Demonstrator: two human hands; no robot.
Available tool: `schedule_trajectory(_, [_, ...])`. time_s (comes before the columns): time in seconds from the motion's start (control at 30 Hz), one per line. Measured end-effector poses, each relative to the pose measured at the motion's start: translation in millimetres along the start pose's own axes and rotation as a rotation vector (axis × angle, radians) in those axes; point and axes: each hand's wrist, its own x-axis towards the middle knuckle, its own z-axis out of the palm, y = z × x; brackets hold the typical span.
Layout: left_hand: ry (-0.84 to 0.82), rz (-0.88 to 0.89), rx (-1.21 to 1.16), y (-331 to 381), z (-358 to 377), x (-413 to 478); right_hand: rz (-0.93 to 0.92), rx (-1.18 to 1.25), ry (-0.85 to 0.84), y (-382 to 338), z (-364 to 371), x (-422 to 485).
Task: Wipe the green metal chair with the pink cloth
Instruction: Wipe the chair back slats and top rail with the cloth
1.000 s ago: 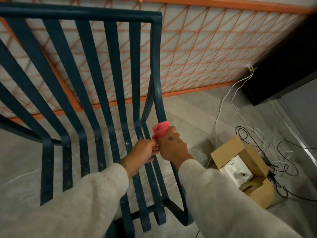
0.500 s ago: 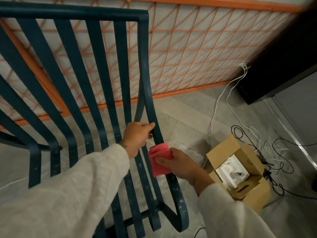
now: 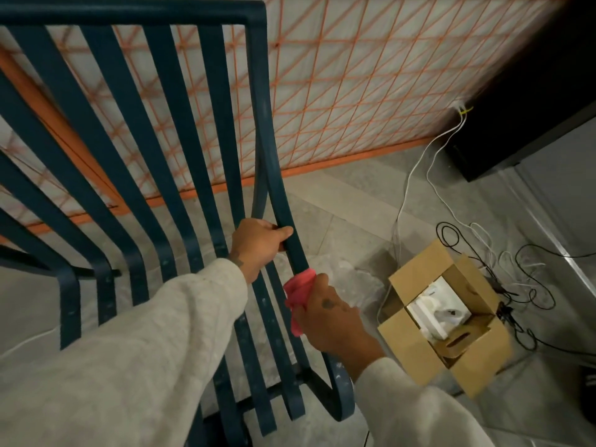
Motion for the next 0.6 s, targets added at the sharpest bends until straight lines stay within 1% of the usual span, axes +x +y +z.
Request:
schedule_trajectory(0.03, [-0.013, -0.01, 0.001, 0, 0, 1, 0.038, -0.086, 0.021, -8, -2, 5])
schedule_trajectory(0.1, [-0.037, -0.021, 0.019, 0, -1, 4, 0.085, -0.165, 0.09, -24, 0, 16])
schedule_trajectory(0.23, [-0.056, -0.001, 0.078, -1, -3, 7, 0.065, -0.201, 0.21, -34, 7, 28])
schedule_trajectory(0.3, [-0.04, 0.026, 0.108, -2, -1, 8, 0.037, -0.174, 0.244, -29, 9, 27])
schedule_trajectory(0.5, [-0.053, 0.017, 0.101, -3, 0, 9, 0.005, -0.086, 0.174, 15, 24, -13])
schedule_trajectory(0.57, [-0.051, 0.006, 0.1, -1, 0, 8, 0.029, -0.14, 0.138, 15, 21, -10])
schedule_trajectory(0.6, [-0.054, 0.0, 0.104, 0, 0, 10, 0.034, -0.166, 0.148, 9, 16, -2])
